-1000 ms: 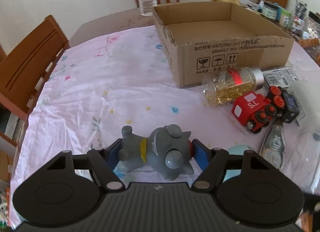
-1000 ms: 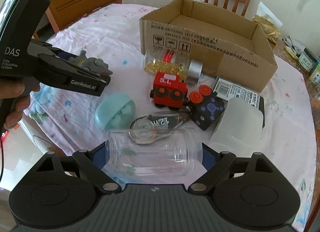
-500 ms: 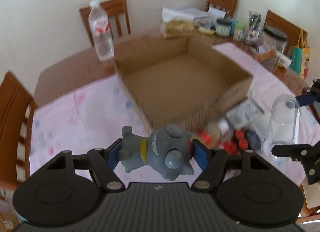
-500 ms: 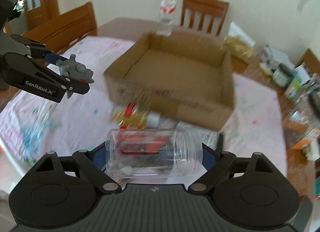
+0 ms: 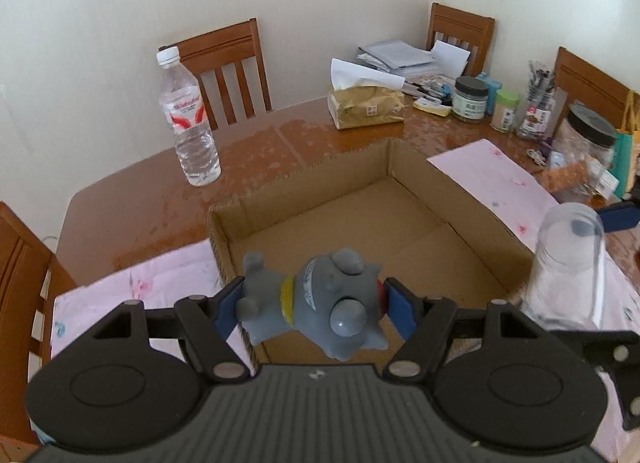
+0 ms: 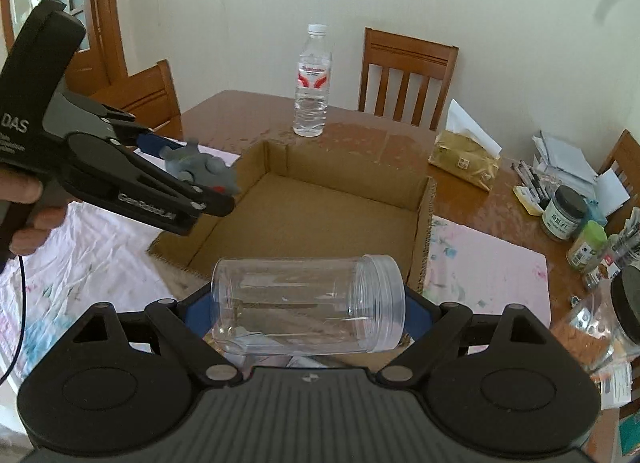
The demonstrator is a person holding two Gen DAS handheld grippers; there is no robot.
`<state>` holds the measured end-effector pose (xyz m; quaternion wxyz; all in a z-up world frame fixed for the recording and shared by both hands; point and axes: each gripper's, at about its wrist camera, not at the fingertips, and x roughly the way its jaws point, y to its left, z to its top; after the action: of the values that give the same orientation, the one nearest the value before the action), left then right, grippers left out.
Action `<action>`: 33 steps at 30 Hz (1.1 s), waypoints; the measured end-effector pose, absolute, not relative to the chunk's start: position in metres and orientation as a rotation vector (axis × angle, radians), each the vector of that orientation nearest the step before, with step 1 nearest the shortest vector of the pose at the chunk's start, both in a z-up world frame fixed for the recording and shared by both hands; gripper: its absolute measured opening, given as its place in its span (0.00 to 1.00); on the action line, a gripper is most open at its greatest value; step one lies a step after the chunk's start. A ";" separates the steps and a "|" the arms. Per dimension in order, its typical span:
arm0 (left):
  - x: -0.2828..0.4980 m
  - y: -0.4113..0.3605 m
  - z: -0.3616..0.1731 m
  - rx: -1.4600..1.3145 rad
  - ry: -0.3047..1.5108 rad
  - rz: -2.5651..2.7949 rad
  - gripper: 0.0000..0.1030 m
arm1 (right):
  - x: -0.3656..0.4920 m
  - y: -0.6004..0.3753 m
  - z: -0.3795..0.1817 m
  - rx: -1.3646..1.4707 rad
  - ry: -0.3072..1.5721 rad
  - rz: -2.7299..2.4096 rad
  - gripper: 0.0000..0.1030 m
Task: Organize rigid objects
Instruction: 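Carry the grey toy into the cardboard box and open the left gripper while the right carries the jar, then lower the clear jar into the cardboard box and open the right gripper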
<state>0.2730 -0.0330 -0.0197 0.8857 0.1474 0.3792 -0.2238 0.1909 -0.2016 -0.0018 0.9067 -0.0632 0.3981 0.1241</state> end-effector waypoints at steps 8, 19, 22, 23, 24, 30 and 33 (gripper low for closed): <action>0.320 -0.051 -0.043 0.295 0.819 -0.390 0.70 | 0.207 -0.218 -0.006 -0.112 0.835 0.253 0.90; 0.342 -0.044 -0.043 0.200 0.770 -0.316 0.90 | 0.218 -0.229 -0.009 -0.104 0.847 0.241 0.90; 0.330 -0.036 -0.035 0.194 0.742 -0.307 0.95 | 0.222 -0.230 -0.010 -0.106 0.850 0.243 0.90; 0.326 -0.034 -0.032 0.194 0.744 -0.306 0.95 | 0.224 -0.229 -0.011 -0.106 0.850 0.244 0.90; 0.322 -0.031 -0.030 0.192 0.746 -0.307 0.95 | 0.226 -0.229 -0.011 -0.106 0.851 0.246 0.90; 0.282 -0.004 -0.021 0.184 0.752 -0.260 0.96 | 0.244 -0.226 -0.015 -0.111 0.854 0.267 0.90; 0.259 0.015 -0.019 0.142 0.747 -0.210 0.96 | 0.255 -0.221 -0.018 -0.119 0.865 0.272 0.90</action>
<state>0.2593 0.0153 -0.0193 0.9232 0.0692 0.3640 -0.1022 0.2551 -0.2213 -0.0182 0.8972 -0.0576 0.4178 0.1313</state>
